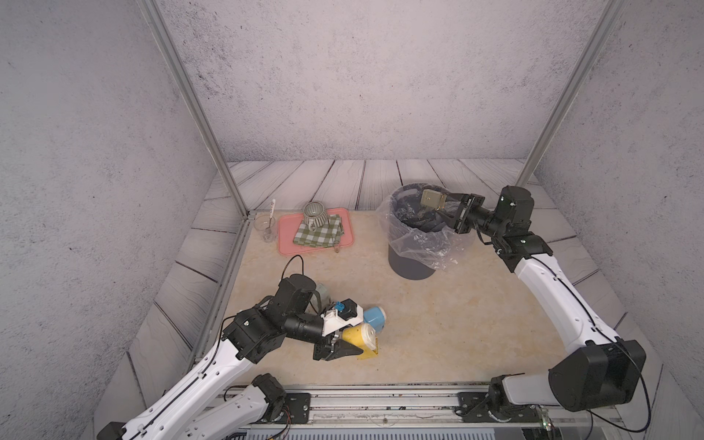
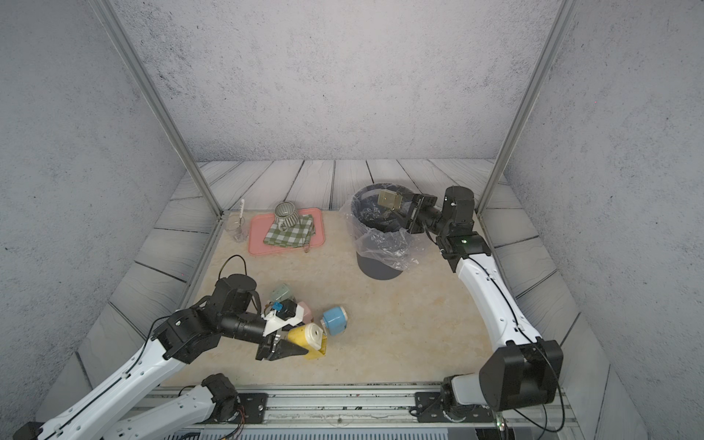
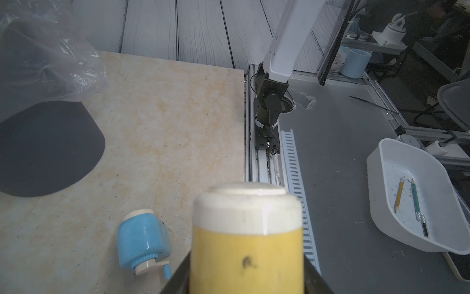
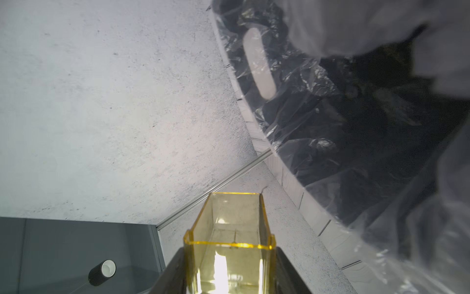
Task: Take out the pencil sharpener tray and clean the shavings
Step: Close the container of the pencil sharpener.
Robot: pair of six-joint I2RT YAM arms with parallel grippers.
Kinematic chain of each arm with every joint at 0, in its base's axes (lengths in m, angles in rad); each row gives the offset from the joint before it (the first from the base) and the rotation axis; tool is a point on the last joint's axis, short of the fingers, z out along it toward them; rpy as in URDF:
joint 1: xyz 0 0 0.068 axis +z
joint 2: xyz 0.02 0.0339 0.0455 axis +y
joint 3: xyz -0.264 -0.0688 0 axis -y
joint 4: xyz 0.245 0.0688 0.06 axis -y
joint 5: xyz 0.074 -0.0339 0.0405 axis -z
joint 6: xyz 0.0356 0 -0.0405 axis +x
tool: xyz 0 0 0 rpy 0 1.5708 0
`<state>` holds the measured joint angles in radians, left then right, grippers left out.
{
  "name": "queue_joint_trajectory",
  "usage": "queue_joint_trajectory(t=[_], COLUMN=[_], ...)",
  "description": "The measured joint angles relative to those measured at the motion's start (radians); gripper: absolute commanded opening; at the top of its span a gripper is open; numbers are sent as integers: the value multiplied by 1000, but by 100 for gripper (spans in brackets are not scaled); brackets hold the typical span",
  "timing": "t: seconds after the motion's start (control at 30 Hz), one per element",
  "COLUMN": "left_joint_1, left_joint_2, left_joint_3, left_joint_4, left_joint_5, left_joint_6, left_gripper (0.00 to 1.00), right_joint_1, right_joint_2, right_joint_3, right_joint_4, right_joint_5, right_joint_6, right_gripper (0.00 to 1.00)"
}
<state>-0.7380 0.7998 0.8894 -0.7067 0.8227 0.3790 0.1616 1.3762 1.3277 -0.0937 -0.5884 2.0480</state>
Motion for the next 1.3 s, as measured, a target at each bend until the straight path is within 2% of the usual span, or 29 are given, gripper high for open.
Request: queue_joint_trajectory(t=[0.13, 0.23, 0.33, 0.5, 0.6, 0.8, 1.0, 1.07, 1.2, 1.3], left_joint_1=[0, -2, -4, -5, -5, -5, -4, -3, 9, 21], left_joint_2=[-33, -64, -87, -90, -83, -51, -32, -14, 62, 124], left_joint_3=[0, -1, -6, -11, -11, 9, 38, 51, 111, 163], left_joint_4=[-3, -18, -18, -16, -9, -9, -20, -33, -85, -122], left_joint_5=[-13, -27, -32, -55, -70, -70, -59, -59, -55, -50], left_joint_6=[-3, -3, -3, -3, -2, 2, 14, 23, 60, 97], left_gripper=[0, 0, 0, 0, 0, 0, 0, 0, 0, 0], right_joint_1=[2, 0, -2, 3, 1, -21, -23, -19, 2, 34], right_joint_2=[-12, -13, -34, -23, 7, 22, -2, -52, -243, -395], right_joint_3=[-14, 65, 45, 74, 114, 182, 266, 254, 146, 5], right_joint_4=[-1, -141, -52, -130, -142, -212, -340, -384, -490, -508], right_joint_5=[-4, 18, -12, -14, -45, -69, -95, -81, 15, 42], right_joint_6=[2, 1, 1, -7, -79, -442, -967, -1156, -1542, -1729], right_gripper=[0, 0, 0, 0, 0, 0, 0, 0, 0, 0])
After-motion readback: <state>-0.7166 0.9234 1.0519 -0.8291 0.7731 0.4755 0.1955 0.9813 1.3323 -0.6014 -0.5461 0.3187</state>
